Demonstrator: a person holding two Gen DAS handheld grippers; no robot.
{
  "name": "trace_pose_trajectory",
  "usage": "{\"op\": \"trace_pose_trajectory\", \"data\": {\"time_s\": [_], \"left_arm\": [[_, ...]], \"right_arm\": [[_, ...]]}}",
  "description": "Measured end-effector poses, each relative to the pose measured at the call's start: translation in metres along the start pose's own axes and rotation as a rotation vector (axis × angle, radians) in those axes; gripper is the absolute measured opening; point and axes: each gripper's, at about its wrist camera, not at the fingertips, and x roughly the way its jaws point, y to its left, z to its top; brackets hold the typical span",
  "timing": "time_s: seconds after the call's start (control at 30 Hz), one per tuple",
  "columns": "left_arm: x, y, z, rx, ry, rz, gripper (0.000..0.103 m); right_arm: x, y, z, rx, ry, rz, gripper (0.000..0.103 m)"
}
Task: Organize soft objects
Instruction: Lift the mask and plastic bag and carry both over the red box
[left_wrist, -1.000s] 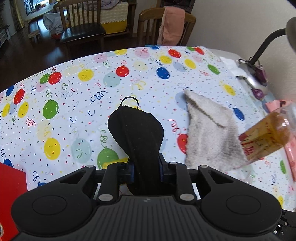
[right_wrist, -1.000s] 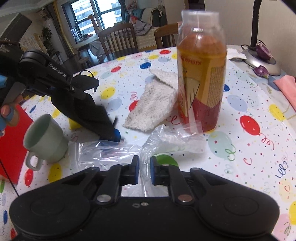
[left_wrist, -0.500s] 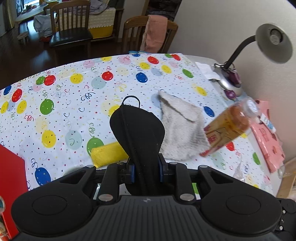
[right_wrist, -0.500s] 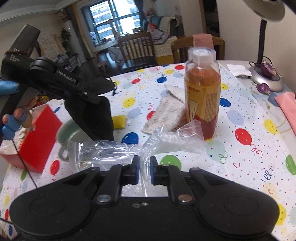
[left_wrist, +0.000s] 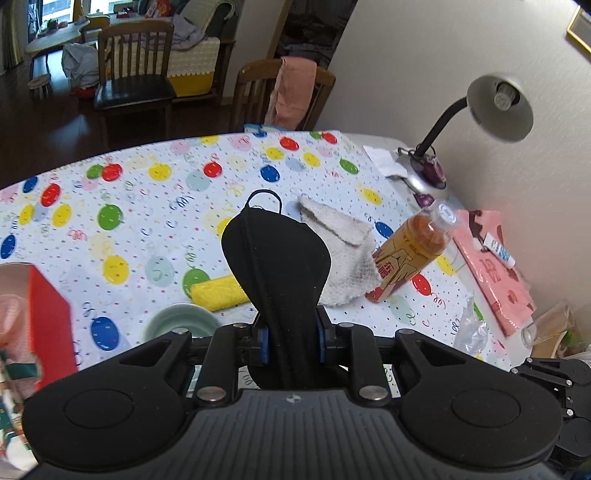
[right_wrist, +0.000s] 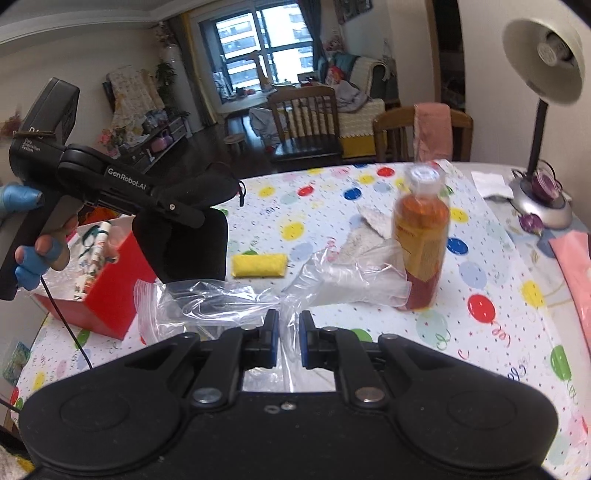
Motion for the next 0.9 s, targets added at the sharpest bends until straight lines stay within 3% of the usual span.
{"op": "trace_pose_trajectory", "data": {"time_s": [0.47,0.9], "left_arm": [[-0.092,0.068,-0.006,-0.045,-0.13,0.056,0.022],[-0.163,0.154,-0.011,-0.093,-0.228,0.115,0.022]], "right_arm": [[0.011,0.076,0.026,-0.148,0.0,0.092,0.01],[0.046,0.175,0.047,-0.27,0.007,0.181,0.01]]}}
